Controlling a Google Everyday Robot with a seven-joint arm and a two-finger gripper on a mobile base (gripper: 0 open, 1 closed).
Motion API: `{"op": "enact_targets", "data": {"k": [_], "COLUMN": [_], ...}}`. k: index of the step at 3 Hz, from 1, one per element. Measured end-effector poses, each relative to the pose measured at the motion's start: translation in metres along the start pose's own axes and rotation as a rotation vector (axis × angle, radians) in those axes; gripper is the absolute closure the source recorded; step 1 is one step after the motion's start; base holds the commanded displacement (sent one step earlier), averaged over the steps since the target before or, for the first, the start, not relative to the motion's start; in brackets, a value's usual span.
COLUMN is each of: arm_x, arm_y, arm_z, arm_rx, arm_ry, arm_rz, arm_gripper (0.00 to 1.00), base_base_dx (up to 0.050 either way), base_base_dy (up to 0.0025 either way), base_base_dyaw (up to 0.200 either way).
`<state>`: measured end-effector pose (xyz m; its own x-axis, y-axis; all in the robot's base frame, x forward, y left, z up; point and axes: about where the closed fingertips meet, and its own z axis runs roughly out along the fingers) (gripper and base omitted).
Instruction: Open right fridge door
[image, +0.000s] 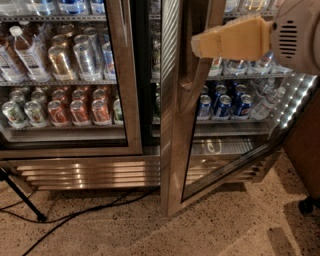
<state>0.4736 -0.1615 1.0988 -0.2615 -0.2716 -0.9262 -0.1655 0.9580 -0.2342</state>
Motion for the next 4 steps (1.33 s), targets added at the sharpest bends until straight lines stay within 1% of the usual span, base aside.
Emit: {"op": "enact_targets", "data": {"k": [3,4], "arm_x": [0.0,-0.0068], "arm_y": [0.0,0.0031], "arm_z": [0.0,0.0011], "arm_rx": [0.0,-0.02], "arm_ry": [0.0,-0.04], "arm_rz": [0.0,0.048], "arm_gripper": [0.0,0.0], "base_base_dx": [0.0,0.0], "base_base_dy": [0.0,0.0], "base_base_dyaw": [0.0,0.0]}}
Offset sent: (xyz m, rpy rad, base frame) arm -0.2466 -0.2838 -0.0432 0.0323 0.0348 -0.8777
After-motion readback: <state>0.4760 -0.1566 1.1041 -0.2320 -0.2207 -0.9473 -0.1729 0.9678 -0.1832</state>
